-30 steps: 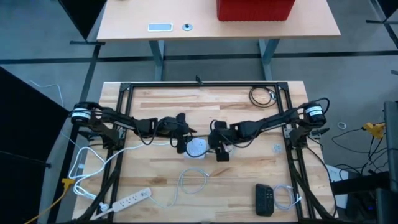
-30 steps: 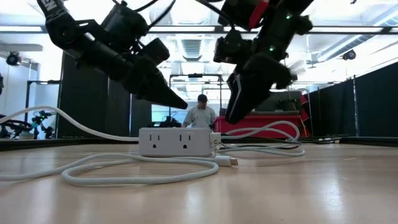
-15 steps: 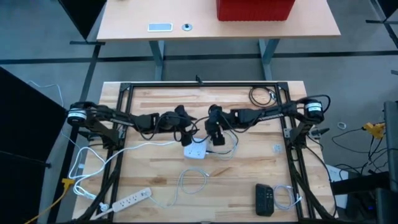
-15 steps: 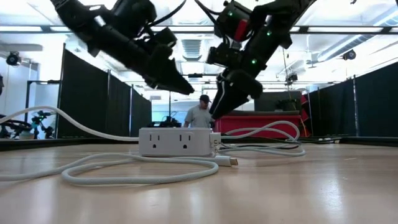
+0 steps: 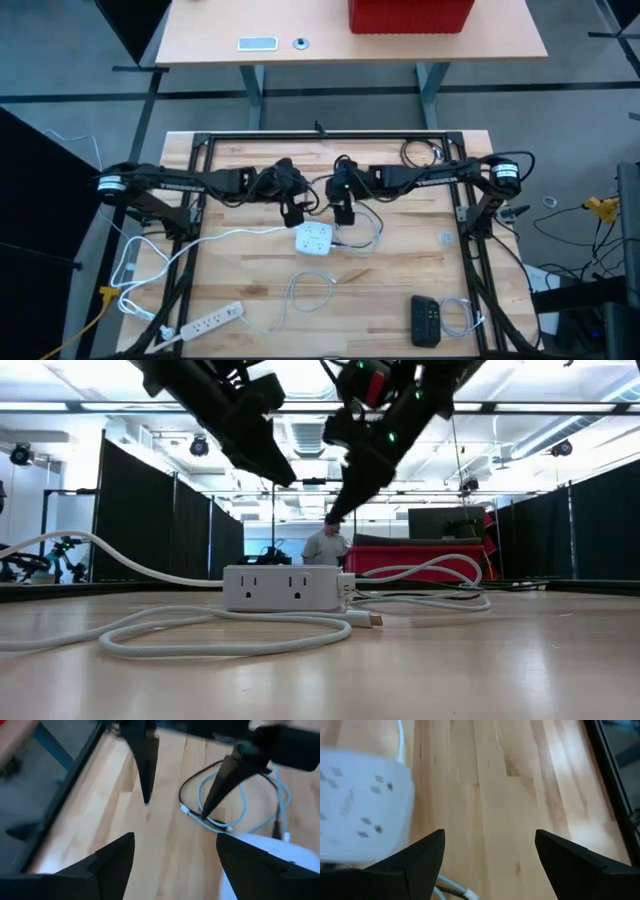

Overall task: Insert USB
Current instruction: Insert the black USB cable into the white charger adapter

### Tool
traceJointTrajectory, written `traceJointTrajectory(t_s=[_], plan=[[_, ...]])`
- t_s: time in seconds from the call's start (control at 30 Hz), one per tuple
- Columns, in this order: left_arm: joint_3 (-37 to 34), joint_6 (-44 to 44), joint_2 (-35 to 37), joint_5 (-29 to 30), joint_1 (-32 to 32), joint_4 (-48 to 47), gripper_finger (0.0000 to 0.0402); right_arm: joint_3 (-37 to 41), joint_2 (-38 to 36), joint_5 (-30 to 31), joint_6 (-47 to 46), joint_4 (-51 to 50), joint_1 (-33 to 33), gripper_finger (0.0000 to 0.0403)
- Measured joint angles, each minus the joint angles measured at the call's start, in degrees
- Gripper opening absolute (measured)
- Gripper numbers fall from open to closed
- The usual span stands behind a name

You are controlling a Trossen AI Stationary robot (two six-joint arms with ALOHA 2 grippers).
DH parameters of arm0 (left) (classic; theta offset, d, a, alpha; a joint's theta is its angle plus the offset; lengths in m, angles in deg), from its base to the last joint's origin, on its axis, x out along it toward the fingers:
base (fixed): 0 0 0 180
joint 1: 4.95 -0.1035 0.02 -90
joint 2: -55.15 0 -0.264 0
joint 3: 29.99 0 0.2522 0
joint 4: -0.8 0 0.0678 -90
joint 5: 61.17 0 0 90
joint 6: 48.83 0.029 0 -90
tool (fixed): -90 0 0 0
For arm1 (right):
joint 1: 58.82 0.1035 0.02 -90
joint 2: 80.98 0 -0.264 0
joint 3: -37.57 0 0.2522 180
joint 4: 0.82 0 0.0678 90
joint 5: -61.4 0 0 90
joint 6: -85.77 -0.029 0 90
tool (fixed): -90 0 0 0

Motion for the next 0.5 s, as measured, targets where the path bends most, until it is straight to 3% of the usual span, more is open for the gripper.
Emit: traceJointTrajectory(t_s=[0.17, 0.3, 0.5], plan=[[0.07, -16.62, 2.47, -1.03, 0.56, -6.09, 0.0262, -5.79, -0.36, -0.13, -11.91, -10.88, 0.69, 0.0286], [-0.07, -22.45, 3.6, -1.78, 4.22, -7.27, 0.0261, -11.18, -0.38, -3.12, -15.2, -19.09, 1.2, 0.028], [-0.28, -27.4, 3.97, 6.22, 13.14, -5.72, 0.0261, -18.52, -0.58, -7.64, -15.7, -22.74, 1.73, 0.027]])
